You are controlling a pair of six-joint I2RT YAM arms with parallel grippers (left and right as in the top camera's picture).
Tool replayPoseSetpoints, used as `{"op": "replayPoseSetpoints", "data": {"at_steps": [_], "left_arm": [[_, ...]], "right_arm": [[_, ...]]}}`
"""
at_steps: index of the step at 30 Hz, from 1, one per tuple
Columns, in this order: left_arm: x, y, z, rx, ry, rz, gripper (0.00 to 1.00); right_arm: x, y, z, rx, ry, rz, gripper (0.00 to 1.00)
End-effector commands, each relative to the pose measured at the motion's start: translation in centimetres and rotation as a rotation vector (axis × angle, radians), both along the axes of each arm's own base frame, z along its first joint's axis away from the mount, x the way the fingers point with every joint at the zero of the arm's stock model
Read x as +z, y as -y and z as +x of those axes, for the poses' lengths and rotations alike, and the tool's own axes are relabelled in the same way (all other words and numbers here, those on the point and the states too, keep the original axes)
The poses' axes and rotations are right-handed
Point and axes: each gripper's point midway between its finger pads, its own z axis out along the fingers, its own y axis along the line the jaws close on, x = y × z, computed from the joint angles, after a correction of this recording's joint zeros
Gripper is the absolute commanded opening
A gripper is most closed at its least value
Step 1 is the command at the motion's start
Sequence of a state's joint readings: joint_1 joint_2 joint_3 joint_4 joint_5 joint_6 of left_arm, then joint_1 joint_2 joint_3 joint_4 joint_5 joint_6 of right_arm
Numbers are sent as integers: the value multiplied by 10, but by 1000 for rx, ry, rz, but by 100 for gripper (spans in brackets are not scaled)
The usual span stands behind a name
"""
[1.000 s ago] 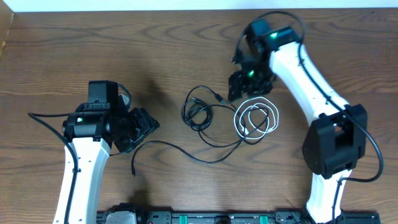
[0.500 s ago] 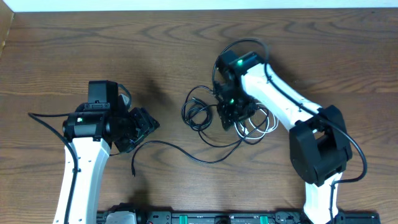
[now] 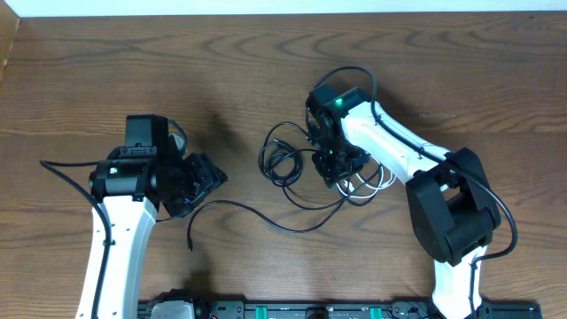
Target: Untangle cables
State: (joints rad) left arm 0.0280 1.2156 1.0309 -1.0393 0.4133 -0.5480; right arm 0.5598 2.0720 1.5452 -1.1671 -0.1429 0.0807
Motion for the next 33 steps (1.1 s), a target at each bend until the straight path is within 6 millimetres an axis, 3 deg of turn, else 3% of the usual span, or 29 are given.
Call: {"op": "replayPoseSetpoints", "data": {"at_steps": [1, 17, 24, 29, 31, 33], "left_arm": [[2, -1, 2, -15, 12, 10, 63], [2, -1, 1, -15, 9, 10, 63], [1, -1, 1, -15, 8, 10, 63], [2, -1, 1, -15, 9, 10, 63], [2, -1, 1, -15, 9, 10, 63], [2, -1, 1, -15, 9, 10, 63]], "right_arm": [[1, 1, 3, -10, 17, -6, 33], [-4, -8, 16, -35, 74, 27, 25], [-18, -4, 8, -53, 58, 15, 20], [-25, -3, 5, -93, 54, 10, 13], [-23, -4, 7, -93, 58, 15, 2], [-19, -7, 10, -94, 64, 26, 1]]}}
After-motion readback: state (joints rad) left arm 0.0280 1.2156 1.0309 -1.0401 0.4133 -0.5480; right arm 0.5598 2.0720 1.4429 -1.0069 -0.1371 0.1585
